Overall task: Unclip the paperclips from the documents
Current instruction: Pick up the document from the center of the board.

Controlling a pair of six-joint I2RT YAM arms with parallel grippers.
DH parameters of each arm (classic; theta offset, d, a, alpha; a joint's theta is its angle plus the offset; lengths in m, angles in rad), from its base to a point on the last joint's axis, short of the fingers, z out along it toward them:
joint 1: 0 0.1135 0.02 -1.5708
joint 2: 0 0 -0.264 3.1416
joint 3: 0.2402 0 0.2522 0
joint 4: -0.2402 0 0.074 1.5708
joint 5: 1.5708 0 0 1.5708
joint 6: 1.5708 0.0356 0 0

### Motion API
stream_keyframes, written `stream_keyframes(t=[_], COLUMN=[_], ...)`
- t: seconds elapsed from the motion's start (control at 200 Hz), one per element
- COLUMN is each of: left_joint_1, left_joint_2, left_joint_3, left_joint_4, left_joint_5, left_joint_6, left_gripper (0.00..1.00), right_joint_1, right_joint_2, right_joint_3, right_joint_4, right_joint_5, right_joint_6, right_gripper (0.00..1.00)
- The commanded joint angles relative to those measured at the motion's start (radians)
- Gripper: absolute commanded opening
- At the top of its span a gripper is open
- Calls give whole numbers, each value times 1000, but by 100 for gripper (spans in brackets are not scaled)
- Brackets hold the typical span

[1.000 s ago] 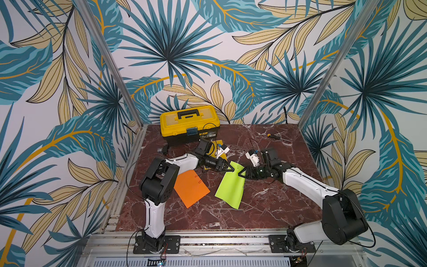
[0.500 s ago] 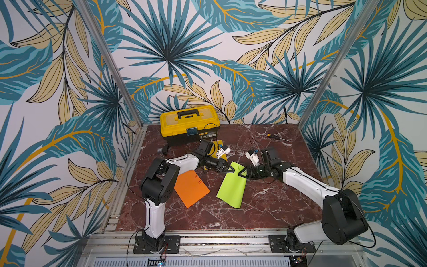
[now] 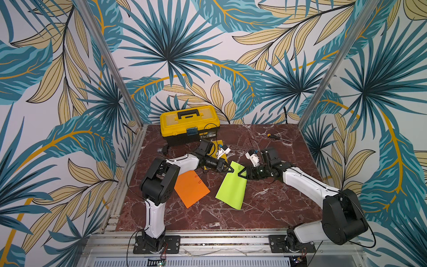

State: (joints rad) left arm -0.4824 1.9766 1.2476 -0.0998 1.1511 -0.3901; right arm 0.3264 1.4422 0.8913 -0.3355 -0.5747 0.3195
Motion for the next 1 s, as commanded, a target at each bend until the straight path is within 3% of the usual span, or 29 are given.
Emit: stream_keyframes(t=[0.0,0.586,0.991], left_joint_1=[13,46,64], left_joint_2=[-44,-102,-175], left_joint_3=[-19,-49,-42], left_joint_4=[12,13,12], left_joint_5=[13,120,186], left_joint_6=[25,71,100], left_gripper=[0,0,0], right_joint_1=[-8,-71,-172], right_joint_2=[-20,-119,-197], right_joint_3=[-11,-48,-130], right_joint_4=[-38,-86,31], right_joint_5=[22,23,-114], right_joint_6=[-14,-28,-8], right_gripper=[44,70,82])
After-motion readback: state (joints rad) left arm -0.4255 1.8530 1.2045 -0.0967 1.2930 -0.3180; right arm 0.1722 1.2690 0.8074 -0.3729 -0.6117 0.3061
